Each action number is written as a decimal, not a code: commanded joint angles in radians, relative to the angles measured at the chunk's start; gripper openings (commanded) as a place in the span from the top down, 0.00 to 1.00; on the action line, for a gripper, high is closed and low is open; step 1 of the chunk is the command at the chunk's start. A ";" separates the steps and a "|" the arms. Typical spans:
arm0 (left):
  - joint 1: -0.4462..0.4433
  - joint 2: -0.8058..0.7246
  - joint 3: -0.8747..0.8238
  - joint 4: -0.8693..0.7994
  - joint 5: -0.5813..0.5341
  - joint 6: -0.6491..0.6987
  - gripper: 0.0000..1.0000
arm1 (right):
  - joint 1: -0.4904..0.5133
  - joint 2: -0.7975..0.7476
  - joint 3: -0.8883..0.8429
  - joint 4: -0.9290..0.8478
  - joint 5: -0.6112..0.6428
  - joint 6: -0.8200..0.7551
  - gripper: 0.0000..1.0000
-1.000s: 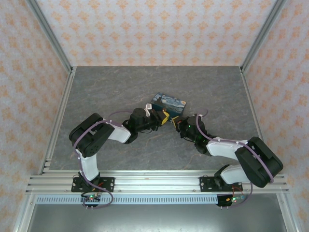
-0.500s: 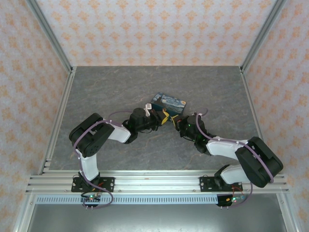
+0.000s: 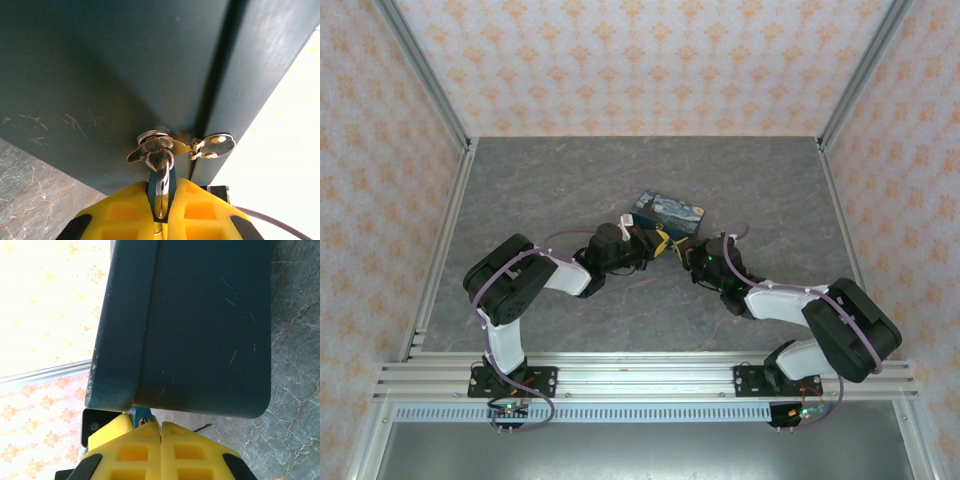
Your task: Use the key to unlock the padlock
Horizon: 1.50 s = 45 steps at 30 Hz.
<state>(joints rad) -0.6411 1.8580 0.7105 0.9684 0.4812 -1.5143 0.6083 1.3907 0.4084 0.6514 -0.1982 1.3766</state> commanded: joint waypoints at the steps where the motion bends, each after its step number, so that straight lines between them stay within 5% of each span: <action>1: -0.031 -0.008 0.024 0.062 0.045 0.004 1.00 | 0.006 0.020 0.031 0.020 -0.003 -0.060 1.00; 13: -0.037 -0.006 0.018 0.048 0.050 0.011 1.00 | -0.029 0.016 0.011 0.052 -0.057 -0.235 1.00; 22: -0.058 -0.026 0.013 0.015 0.033 0.025 1.00 | -0.034 0.046 0.018 0.161 -0.139 -0.133 1.00; 32: -0.086 -0.017 0.026 0.029 0.013 0.004 1.00 | -0.034 0.048 -0.047 0.228 -0.080 0.027 1.00; 45: -0.100 -0.025 0.024 0.027 0.012 0.001 1.00 | -0.040 0.075 0.016 0.181 -0.114 -0.006 1.00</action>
<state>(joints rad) -0.6811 1.8580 0.7105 0.9428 0.3847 -1.5181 0.5686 1.4559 0.3618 0.8089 -0.2829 1.4036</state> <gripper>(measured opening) 0.084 0.043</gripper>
